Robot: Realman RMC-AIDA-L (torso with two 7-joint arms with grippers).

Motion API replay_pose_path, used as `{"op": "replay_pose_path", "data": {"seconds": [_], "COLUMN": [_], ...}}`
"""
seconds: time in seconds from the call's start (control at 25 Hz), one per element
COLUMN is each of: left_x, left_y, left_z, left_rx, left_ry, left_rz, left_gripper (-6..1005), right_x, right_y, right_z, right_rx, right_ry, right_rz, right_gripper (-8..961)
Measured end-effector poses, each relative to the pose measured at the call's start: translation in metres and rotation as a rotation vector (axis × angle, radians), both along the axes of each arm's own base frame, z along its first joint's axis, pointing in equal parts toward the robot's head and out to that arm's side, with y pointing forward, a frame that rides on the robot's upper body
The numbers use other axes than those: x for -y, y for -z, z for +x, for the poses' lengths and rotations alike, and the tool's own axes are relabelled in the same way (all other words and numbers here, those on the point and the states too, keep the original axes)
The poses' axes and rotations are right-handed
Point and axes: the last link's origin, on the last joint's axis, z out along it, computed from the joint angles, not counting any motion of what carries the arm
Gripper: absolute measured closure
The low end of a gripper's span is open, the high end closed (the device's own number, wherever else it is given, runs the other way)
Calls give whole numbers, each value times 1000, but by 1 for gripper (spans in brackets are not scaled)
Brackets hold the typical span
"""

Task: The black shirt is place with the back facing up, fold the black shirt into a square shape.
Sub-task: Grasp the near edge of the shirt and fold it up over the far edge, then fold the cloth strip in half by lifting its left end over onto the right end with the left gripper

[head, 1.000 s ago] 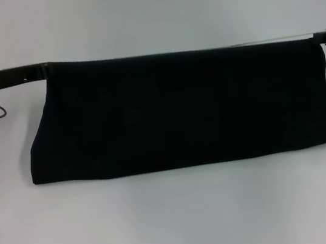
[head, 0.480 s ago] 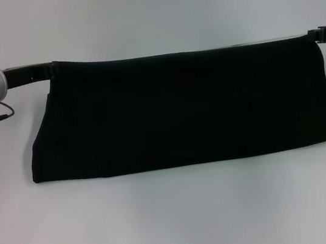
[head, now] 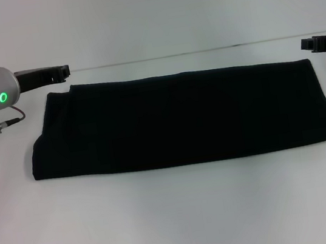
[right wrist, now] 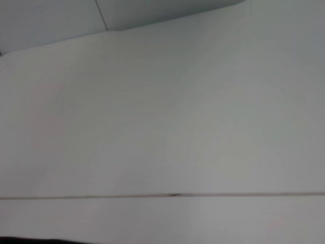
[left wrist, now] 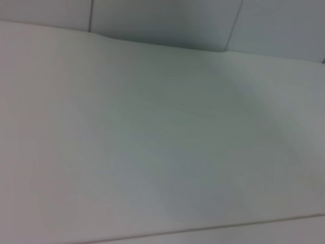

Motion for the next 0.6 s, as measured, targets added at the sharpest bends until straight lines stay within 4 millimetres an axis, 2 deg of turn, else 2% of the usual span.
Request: {"op": "replay_pose_path", "data": {"seconds": [0.08,0.28,0.4,0.48,0.6], "left_x": [-2,-4,2,13,44], "left_y": [2,-6,-16,-22,-23], "left_z": [-1,-10,-13,-11,-4], "left_rx": [-15,-29,23,75,197], "left_ry": [-15,-67,-50,-13,73], "left_rz": [29,126,106,41,-160], "left_gripper": [907,833,720,645,513], "right_x": [-1,-5,1,10,28], "right_y": [0,-8,-12,-14,-14], "right_z": [1,-1,-9,-16,-23], "right_rx": [17,31,-24,-84,-176], "right_ry": [0,-8,-61,-104,-161], "right_rz": [15,38,-27,-97,-207], "right_gripper": [954,799,600,500,351]}}
